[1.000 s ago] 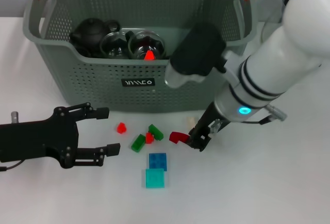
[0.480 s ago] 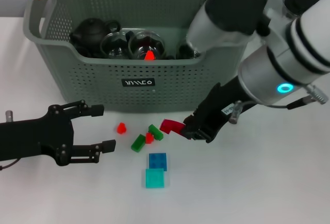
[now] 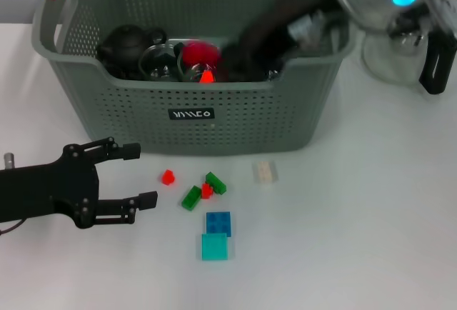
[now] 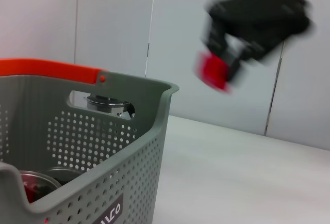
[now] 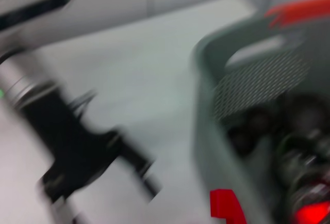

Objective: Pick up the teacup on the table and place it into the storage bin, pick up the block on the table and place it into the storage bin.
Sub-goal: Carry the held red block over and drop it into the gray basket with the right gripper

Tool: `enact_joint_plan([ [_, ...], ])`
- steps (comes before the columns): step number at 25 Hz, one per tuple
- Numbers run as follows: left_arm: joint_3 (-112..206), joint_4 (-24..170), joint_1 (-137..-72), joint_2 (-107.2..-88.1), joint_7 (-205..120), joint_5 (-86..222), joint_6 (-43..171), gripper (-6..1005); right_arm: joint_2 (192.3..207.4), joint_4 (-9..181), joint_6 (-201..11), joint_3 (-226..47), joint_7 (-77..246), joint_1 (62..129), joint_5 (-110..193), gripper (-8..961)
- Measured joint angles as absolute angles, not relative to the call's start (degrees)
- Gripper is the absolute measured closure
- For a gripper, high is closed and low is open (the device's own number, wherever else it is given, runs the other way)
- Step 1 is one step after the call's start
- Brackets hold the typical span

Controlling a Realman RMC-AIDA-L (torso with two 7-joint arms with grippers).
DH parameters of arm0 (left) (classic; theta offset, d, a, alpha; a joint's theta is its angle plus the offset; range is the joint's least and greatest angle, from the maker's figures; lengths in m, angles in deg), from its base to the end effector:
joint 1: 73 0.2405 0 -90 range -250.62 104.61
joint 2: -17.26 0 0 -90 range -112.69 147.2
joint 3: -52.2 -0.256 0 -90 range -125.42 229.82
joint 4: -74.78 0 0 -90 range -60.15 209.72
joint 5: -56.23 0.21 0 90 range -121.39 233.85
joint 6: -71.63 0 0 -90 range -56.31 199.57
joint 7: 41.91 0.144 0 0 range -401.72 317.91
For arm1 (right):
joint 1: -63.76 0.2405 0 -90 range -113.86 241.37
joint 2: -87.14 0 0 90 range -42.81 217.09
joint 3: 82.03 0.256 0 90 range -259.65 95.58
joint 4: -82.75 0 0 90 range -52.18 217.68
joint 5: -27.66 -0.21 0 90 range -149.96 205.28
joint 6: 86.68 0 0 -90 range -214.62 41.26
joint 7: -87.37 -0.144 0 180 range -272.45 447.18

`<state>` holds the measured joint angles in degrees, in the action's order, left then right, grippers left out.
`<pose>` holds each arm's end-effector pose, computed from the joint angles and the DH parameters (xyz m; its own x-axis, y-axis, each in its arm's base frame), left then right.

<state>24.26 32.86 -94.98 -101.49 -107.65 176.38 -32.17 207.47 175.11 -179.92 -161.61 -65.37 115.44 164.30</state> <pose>-0.3015 0.2698 0.0327 0.8197 0.2049 0.5349 0.3585 -0.9118 -0.2001 -0.0032 0.3514 0.0110 0.9594 -0.2817 0.0166 -0.2639 -0.9164 -0.3010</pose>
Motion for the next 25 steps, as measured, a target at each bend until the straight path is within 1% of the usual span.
enact_joint_plan([
  [4,24.25,32.86,-94.99,-101.49,-107.65,176.38,-32.62,126,207.41,168.02,-173.36,-160.73,-65.38,120.07,168.67,790],
  [8,24.25,32.86,-95.09,-101.48,-107.65,176.38,-32.79,126,207.38,154.16,-166.2,-161.02,-63.89,126.01,173.35,790],
  [12,24.3,32.86,-95.11,-101.44,-107.65,176.38,-32.79,126,207.43,143.82,-160.41,-161.17,-61.92,129.5,174.04,775],
  [17,24.79,32.86,-95.21,-101.3,-107.65,176.38,-32.78,126,207.7,136.08,-153.65,-162.08,-60.16,130.27,173.57,757],
  [25,24.97,32.89,-95.39,-101.21,-107.65,176.38,-32.47,126,207.69,132.53,-149.99,-162.82,-59.34,129.83,172.76,728],
])
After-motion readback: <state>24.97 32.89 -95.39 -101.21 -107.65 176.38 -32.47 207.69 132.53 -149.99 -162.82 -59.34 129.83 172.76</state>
